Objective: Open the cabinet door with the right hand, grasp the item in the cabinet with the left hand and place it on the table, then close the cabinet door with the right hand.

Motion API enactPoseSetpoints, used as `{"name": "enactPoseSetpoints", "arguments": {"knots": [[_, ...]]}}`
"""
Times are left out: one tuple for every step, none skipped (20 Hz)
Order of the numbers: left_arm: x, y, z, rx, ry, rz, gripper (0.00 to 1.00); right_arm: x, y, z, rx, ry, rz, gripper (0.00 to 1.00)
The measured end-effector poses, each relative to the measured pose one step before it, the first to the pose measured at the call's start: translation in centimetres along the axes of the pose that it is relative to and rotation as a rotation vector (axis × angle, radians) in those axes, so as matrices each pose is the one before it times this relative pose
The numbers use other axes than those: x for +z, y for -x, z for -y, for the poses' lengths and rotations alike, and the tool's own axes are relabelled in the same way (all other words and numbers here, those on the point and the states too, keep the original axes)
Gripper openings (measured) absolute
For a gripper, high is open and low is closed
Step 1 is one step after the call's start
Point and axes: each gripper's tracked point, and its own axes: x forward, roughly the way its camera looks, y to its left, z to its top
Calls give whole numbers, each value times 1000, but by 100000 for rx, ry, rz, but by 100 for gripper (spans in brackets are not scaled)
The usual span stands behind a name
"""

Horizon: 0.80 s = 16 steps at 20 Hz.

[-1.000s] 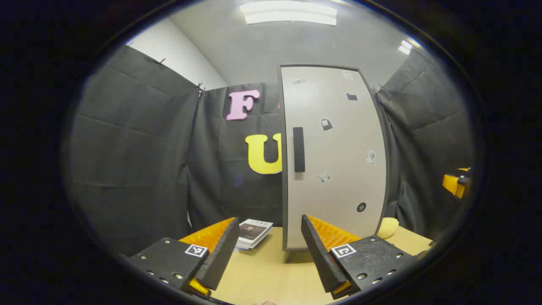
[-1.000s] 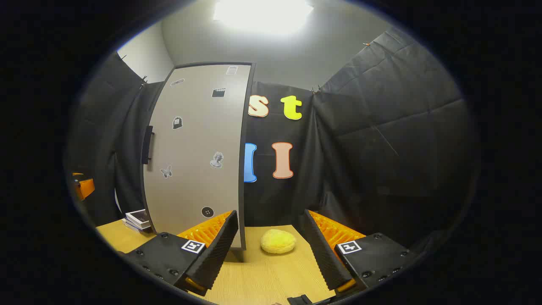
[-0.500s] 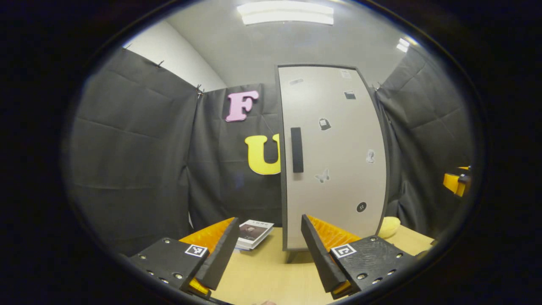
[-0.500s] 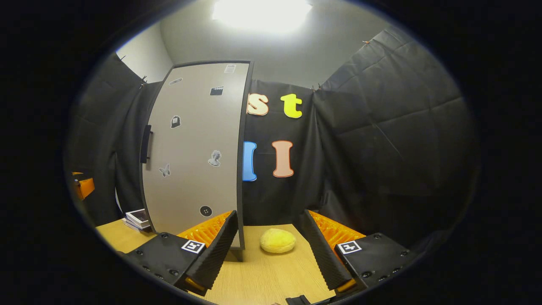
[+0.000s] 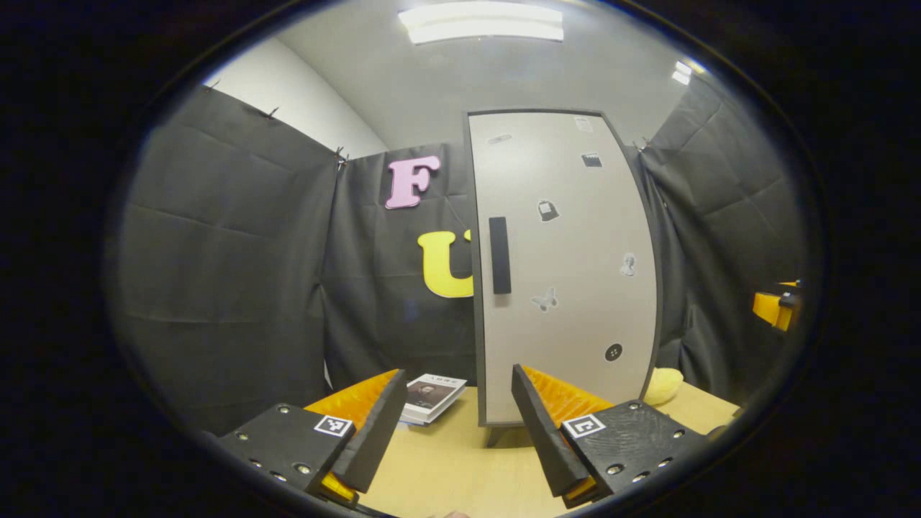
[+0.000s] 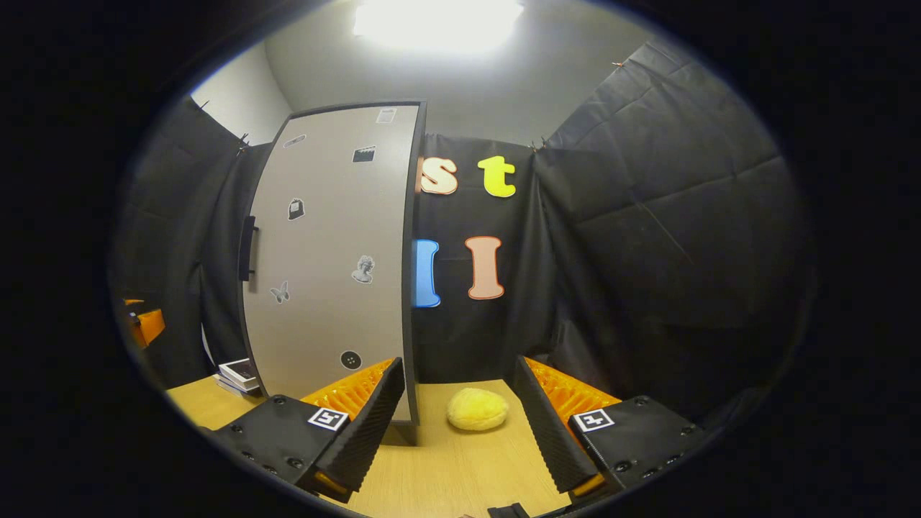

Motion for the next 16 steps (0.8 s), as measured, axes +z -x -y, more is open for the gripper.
{"name": "enactPoseSetpoints", "arguments": {"knots": [[-348, 50, -237, 1138, -614, -804, 90, 143, -337, -622, 2408, -1024, -14, 97], [-387, -73, -338, 1253, -865, -741, 90, 235, -419, -719, 2287, -921, 67, 97], [-71, 21, -506, 1200, -469, 161, 90, 303, -366, -610, 1549, -458, 476, 97], [-136, -88, -479, 938, -123, 32, 87, 435, -575, -826, 1319, -265, 571, 97], [-180, -125, -513, 291, 229, -164, 90, 537, -582, -981, 1258, -422, 285, 97], [-295, -318, -502, -152, 368, -133, 90, 749, -534, -1273, 1719, -532, 617, 98], [-176, -326, -682, -324, 402, -86, 90, 887, -593, -1306, 1255, -442, 1124, 97], [-408, -339, -827, -95, -307, -1093, 90, 864, -637, -1354, 957, -330, 21, 96], [-277, -270, -1168, 416, -487, -907, 90, 692, -669, -1526, 1676, -211, 204, 98], [-29, -444, -1113, 374, -112, 307, 88, 1008, -673, -1657, 2031, 315, 823, 98], [-42, -360, -1300, 568, 106, 132, 90, 941, -799, -1419, 1227, 656, 936, 98], [-477, -201, -1268, 347, 76, -587, 87, 712, -843, -1191, 500, 531, 501, 98], [-254, -198, -1292, 574, -56, -258, 87, 753, -774, -1458, 1239, 376, 360, 97], [-235, -289, -1231, 766, -145, 98, 90, 722, -866, -1496, 1042, 29, 930, 98], [-291, -261, -1307, 915, -292, -304, 90, 790, -854, -1368, 1161, 234, 1404, 97], [-419, -162, -1161, 911, -160, -438, 90, 776, -917, -1288, 703, 379, 1619, 97]]}}
